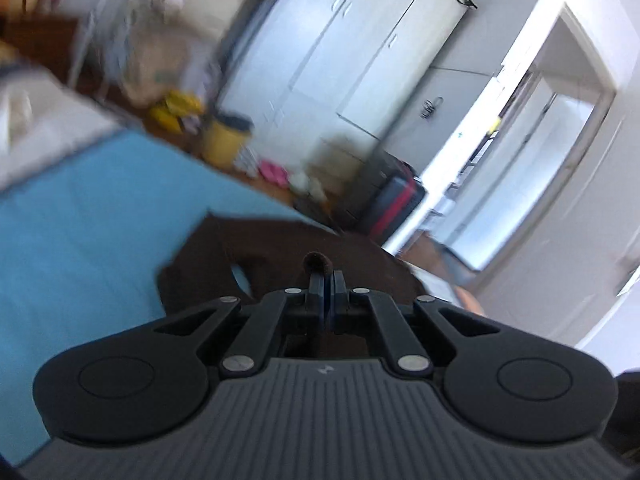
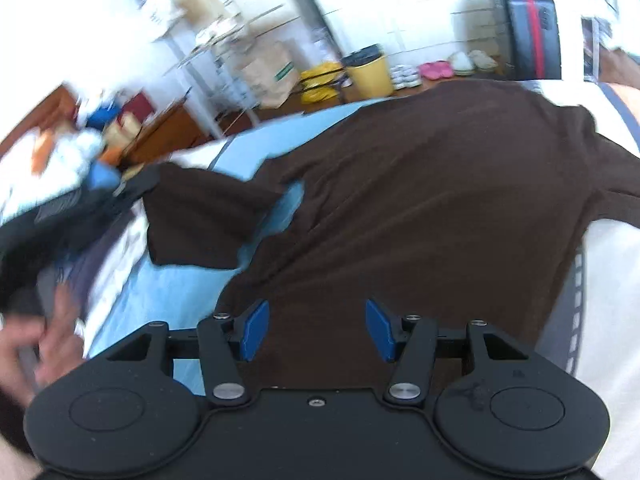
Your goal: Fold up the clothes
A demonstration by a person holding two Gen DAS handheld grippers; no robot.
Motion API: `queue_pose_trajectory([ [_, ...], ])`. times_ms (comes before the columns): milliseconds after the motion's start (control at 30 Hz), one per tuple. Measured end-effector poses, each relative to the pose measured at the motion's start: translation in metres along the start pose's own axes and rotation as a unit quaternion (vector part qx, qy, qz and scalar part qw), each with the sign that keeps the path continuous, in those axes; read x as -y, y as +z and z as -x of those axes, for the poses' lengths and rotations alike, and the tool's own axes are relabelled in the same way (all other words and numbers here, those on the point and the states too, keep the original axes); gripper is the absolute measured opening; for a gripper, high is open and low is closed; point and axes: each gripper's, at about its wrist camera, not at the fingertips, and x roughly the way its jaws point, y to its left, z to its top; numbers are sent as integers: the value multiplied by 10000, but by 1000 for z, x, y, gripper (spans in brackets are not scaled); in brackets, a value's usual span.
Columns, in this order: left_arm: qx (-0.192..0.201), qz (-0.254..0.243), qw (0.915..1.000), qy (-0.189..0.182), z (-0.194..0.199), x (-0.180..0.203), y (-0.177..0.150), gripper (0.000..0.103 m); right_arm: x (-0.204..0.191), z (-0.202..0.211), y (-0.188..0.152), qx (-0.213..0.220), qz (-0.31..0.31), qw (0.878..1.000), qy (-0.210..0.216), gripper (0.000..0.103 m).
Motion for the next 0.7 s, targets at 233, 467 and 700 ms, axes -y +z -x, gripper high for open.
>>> queue_pose_trajectory([
  [233,-989,894,9860,-1002,-25,-36,-21,2,-42,-38,-11,-9,909,9950,-422,59],
  [467,-830,724,9786,-1741,0,-23,-23,2,-75,-54,-23,312,1068,9914,-686,60],
  [700,-1070,748,9639,-2321,4,-19,-30,3,-102,-52,-25,932,1485,9811,-819,60],
])
